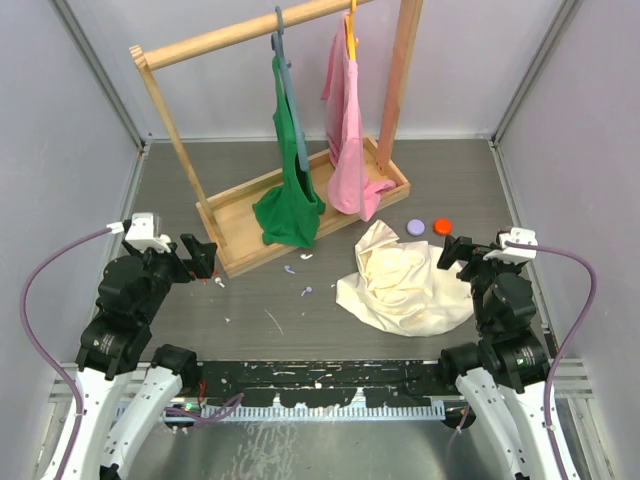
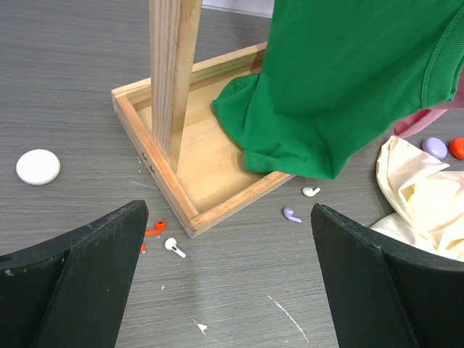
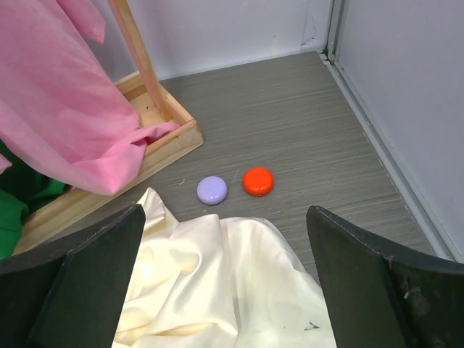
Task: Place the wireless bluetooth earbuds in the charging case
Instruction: Move the distractor to the center of the board.
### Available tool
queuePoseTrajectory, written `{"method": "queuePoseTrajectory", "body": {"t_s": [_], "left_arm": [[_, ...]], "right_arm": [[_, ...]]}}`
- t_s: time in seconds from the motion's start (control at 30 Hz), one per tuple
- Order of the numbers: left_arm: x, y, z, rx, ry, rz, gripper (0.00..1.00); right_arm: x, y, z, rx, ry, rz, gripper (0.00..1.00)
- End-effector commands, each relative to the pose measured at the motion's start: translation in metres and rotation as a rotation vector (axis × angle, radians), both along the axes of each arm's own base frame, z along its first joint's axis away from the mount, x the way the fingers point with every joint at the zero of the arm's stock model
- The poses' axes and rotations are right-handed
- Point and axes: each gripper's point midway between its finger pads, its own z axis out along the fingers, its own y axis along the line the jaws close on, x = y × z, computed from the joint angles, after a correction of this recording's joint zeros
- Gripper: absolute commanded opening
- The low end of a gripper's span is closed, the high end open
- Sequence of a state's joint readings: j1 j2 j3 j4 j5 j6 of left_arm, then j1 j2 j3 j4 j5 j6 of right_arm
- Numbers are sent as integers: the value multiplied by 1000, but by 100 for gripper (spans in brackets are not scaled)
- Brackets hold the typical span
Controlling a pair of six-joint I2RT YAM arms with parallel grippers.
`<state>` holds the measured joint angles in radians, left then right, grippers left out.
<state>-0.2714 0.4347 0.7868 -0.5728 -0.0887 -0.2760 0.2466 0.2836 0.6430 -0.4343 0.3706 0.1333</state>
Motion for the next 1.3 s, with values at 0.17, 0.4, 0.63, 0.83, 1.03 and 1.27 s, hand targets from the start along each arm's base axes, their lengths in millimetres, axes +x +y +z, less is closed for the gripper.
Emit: {"method": "queuePoseTrajectory", "body": {"t_s": [0.17,0.4,0.63,0.83,1.03,1.27], "left_arm": [[8,-1,16,-40,-26,21,98],[8,-15,0,-100,108,-15,98],[9,-48,-47,-255,346,-79,98],[12,-76,-74,-377,470,-139,98],[13,-90,-90,-391,490,-147,98],[20,-108,-119,-374,520,-135,98]], "right_arm": [[2,2,15,5,-53,7,100],[3,3,15,9,-55,16,100],[2,7,16,13,-62,39,100],[3,11,16,16,-66,60,100],[5,21,18,32,-60,108,100],[13,41,7,33,9,203,100]]}}
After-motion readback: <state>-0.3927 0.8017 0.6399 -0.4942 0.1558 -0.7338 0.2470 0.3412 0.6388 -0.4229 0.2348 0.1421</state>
